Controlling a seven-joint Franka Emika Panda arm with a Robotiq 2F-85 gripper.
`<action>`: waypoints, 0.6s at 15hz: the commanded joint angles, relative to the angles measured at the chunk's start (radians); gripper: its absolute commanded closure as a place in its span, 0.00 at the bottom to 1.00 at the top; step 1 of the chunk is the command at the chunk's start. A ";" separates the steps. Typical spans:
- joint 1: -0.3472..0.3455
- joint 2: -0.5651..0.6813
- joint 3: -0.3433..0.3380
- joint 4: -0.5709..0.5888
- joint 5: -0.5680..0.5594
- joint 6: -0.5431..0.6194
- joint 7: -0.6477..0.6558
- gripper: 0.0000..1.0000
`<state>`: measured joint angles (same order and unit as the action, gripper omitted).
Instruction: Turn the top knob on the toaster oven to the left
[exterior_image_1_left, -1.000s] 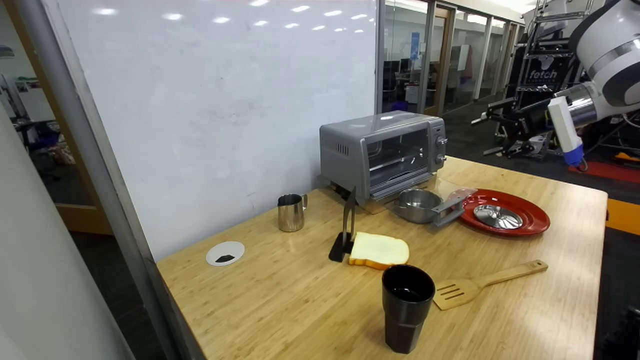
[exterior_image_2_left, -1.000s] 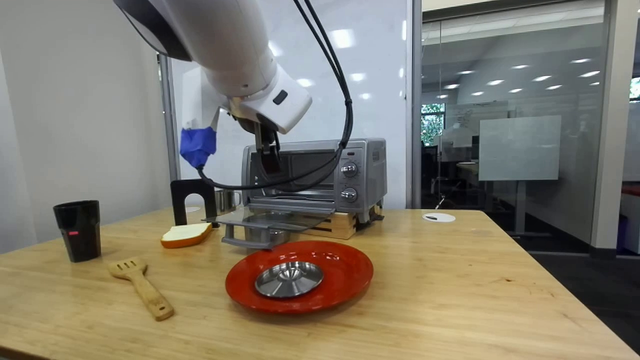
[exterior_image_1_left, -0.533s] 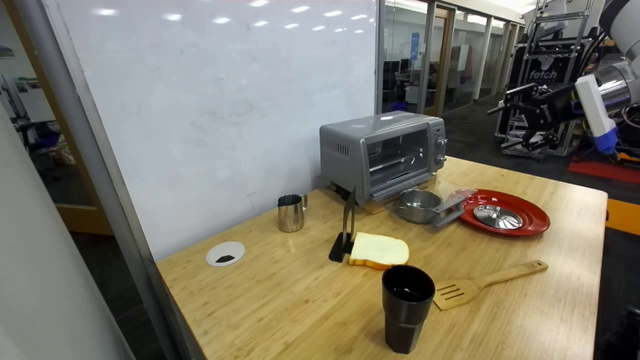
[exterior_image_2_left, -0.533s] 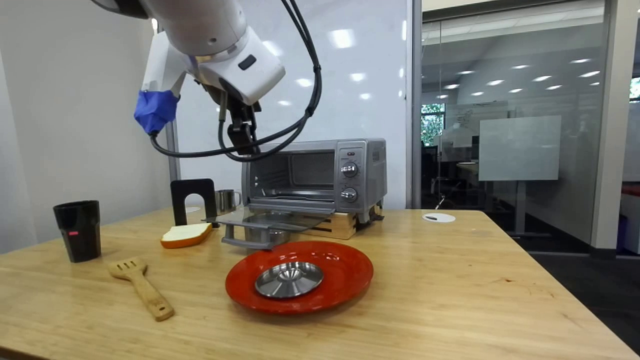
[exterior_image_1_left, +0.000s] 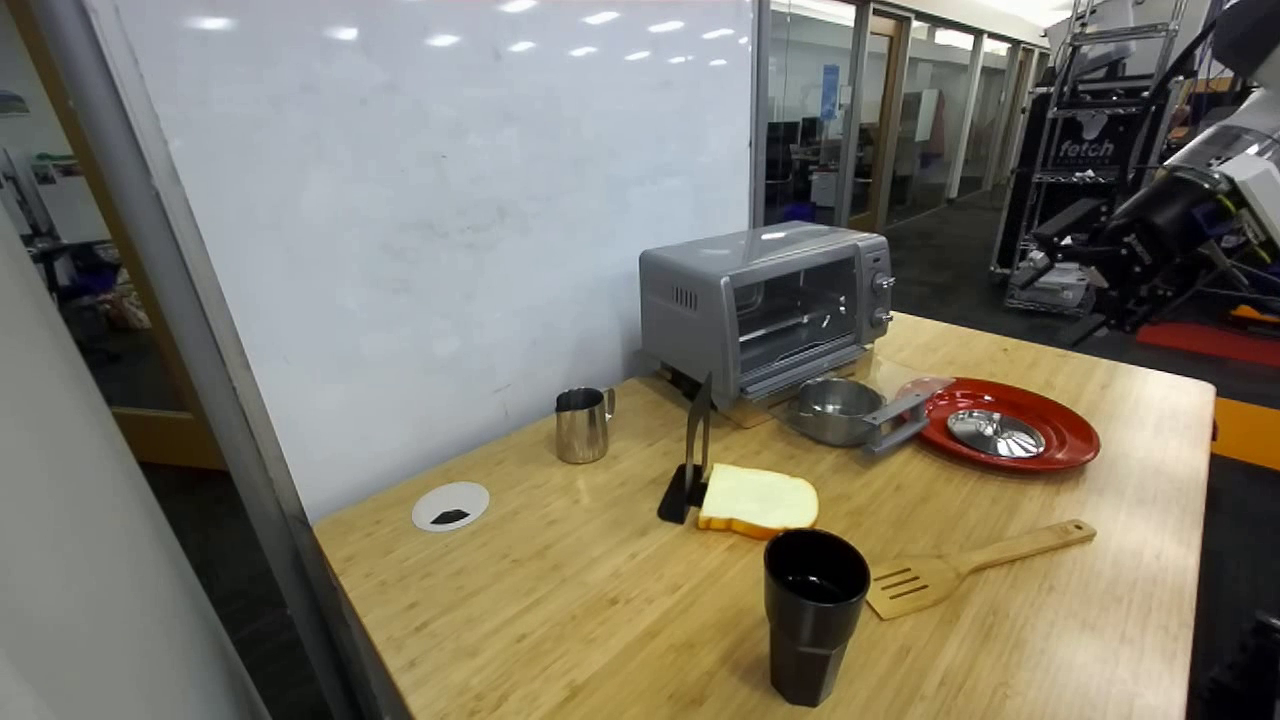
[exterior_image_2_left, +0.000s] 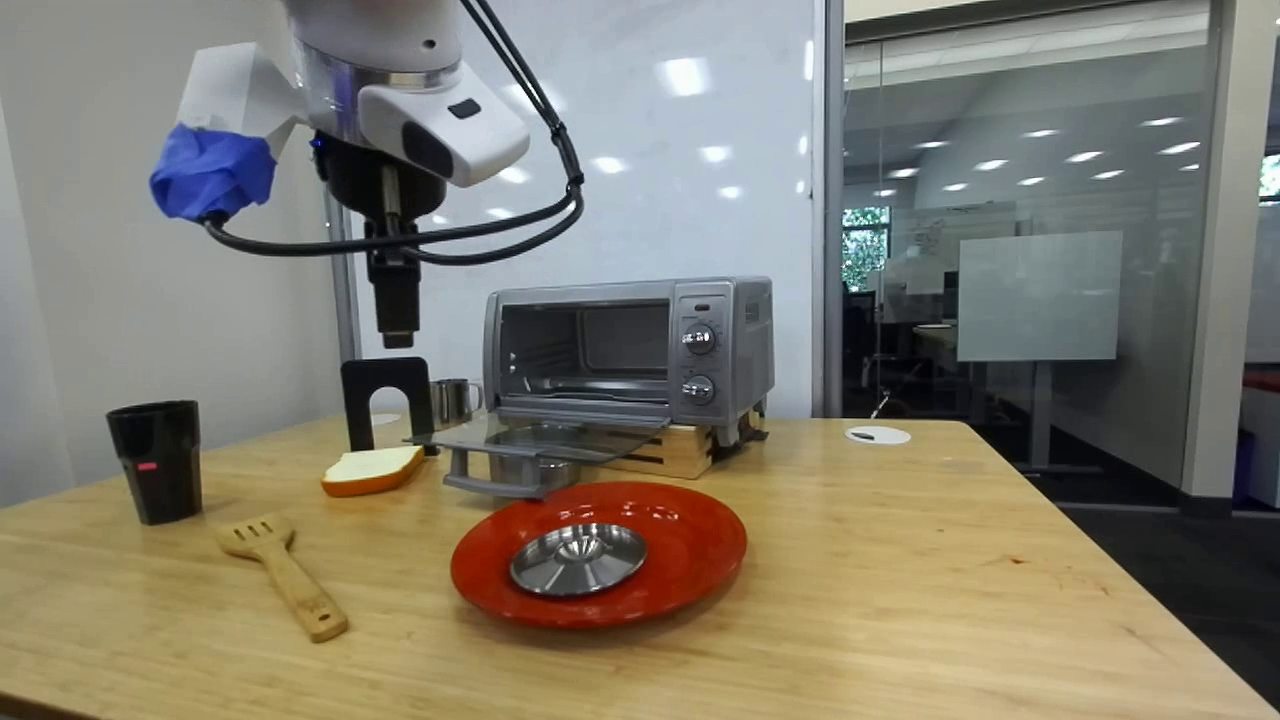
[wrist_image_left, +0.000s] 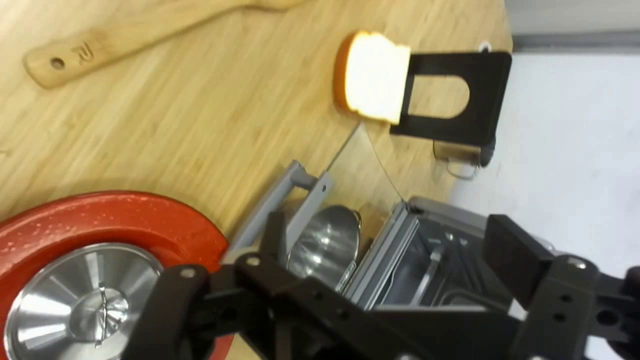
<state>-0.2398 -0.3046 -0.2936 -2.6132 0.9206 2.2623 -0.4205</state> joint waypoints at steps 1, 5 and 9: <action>-0.013 -0.011 -0.009 0.017 -0.190 -0.141 -0.005 0.00; 0.005 -0.004 -0.017 0.045 -0.383 -0.241 -0.051 0.00; 0.024 -0.014 -0.019 0.054 -0.507 -0.249 -0.127 0.00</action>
<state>-0.2315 -0.3133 -0.3035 -2.5756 0.4845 2.0306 -0.4907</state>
